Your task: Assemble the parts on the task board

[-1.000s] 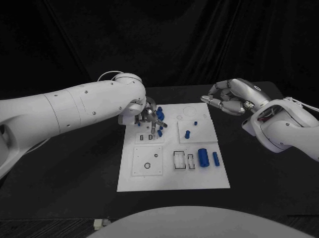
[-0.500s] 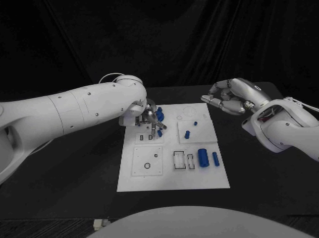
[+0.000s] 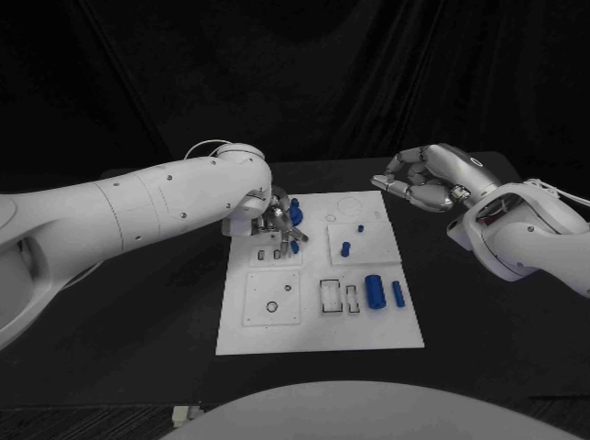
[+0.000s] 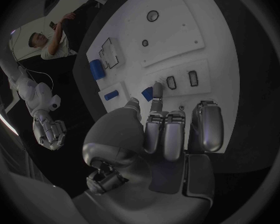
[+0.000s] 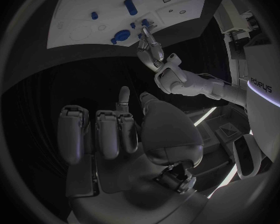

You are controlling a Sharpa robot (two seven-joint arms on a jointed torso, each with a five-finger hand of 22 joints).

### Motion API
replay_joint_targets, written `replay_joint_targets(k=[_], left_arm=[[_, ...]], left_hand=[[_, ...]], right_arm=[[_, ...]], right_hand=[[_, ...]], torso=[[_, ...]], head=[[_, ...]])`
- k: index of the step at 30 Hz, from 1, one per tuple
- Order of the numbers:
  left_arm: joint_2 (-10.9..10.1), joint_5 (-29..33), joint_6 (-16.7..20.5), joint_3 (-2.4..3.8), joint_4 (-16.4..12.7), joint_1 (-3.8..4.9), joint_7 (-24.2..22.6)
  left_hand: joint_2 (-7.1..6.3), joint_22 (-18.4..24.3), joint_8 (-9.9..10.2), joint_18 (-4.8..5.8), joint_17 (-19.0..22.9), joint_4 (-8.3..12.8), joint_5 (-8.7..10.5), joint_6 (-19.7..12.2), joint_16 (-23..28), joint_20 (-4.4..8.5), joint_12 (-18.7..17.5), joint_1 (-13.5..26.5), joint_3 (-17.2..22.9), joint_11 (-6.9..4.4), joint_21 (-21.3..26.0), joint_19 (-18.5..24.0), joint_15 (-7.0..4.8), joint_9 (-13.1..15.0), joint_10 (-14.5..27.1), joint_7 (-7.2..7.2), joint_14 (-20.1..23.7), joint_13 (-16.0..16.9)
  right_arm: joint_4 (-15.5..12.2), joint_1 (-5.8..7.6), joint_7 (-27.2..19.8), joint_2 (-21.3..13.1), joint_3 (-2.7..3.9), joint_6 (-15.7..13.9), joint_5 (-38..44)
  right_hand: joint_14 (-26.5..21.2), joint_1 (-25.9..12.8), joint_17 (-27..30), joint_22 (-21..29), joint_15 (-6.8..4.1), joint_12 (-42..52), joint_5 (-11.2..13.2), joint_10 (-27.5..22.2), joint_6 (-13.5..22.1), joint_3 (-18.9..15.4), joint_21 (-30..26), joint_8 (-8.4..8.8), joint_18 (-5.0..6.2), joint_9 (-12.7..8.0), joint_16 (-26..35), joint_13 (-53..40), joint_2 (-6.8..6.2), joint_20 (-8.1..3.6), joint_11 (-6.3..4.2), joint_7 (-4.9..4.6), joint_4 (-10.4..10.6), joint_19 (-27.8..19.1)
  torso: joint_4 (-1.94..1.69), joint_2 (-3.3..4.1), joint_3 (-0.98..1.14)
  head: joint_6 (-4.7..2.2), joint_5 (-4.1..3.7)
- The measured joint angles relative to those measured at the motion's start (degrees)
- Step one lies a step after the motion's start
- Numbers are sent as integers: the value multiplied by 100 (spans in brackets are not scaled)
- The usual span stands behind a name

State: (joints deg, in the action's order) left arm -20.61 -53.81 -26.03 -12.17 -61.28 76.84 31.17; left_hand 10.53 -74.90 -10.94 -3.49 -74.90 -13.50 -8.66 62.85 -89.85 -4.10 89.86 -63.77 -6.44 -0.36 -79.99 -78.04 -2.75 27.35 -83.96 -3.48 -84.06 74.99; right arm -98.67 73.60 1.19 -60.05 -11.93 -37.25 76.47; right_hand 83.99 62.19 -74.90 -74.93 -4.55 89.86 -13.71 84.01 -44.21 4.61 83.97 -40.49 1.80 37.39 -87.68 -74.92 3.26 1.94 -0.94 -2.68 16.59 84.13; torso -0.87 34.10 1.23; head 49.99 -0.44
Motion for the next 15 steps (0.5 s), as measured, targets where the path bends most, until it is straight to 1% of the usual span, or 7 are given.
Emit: replay_joint_targets(k=[1, 4, 7, 9, 10, 15], left_arm=[[5, 0, 0, 0, 7, -5, -4], [10, 0, 0, 0, 19, -24, -23], [17, -1, 1, 0, 34, -38, -42], [26, -1, 3, 0, 45, -42, -54], [31, -1, 4, 0, 49, -43, -60], [49, -1, 7, 0, 76, -49, -92]], left_hand=[[-18, 0, 1, 0, 0, 0, 0, 0, 0, 0, 0, -18, 0, 0, 0, 0, 0, 0, 0, 0, 0, 0], [-19, 0, 1, 0, -3, 16, -3, 0, 0, 0, 0, -22, 16, 1, 0, 0, 0, -6, -1, 0, 0, 0], [8, 0, 24, 0, -5, 32, -28, 0, 0, 0, 0, -50, 32, 17, 0, 0, 0, -12, -17, 0, 0, 0], [8, -1, 24, 0, -5, 56, -28, 0, 0, 0, 0, -61, 56, 17, 0, 0, 0, -18, -18, 0, 0, 0], [-17, -2, 50, 0, -5, 72, -28, 0, 0, 0, 0, -86, 72, 18, 0, 0, 0, -23, -18, 0, 0, 0], [-4, -5, 64, 0, -4, 111, -52, 21, 0, 0, 0, -116, 111, 18, 0, 0, 0, -30, -18, -21, 0, 0]], right_arm=[[0, 0, 0, 0, 0, 0, 0], [0, 0, 0, 0, 0, 0, 0], [0, 0, 1, 0, 0, 0, 0], [0, 0, 1, 1, 0, 0, 0], [0, 0, 1, 2, 0, 0, -1], [0, 0, 2, 5, 0, 0, -1]], right_hand=[[0, 0, 0, 0, 0, 0, 0, 0, 0, 0, 0, 0, 0, 0, 0, 0, 0, 0, 0, 0, 0, 0], [0, 0, 0, 0, 0, 0, 0, 0, 0, 0, 0, 0, 0, 0, 0, 0, 0, 0, 0, 0, 0, 0], [0, 0, 0, 1, 0, 0, 0, 0, 0, 0, 0, 0, 0, 0, 0, 0, 0, 0, 0, 0, 0, 0], [0, 0, 0, 1, 0, 0, 0, 0, 0, 0, 0, 0, 0, 0, 0, 0, 0, 0, 0, 0, 0, 0], [0, 0, 0, 1, 0, 0, 0, 0, 0, 0, 0, 0, 0, 0, 0, 0, 0, 0, 0, 0, 0, 0], [0, 0, 0, 1, 0, 0, 0, 0, 0, 0, 0, 0, 0, 0, 0, 0, 0, 0, 0, 0, 0, 0]], torso=[[0, -1, -1], [1, -2, -2], [3, -2, -3], [3, -4, -4], [3, -5, -4], [3, -7, -5]], head=[[0, 0], [0, -1], [0, -3], [0, -3], [0, -3], [0, 1]])
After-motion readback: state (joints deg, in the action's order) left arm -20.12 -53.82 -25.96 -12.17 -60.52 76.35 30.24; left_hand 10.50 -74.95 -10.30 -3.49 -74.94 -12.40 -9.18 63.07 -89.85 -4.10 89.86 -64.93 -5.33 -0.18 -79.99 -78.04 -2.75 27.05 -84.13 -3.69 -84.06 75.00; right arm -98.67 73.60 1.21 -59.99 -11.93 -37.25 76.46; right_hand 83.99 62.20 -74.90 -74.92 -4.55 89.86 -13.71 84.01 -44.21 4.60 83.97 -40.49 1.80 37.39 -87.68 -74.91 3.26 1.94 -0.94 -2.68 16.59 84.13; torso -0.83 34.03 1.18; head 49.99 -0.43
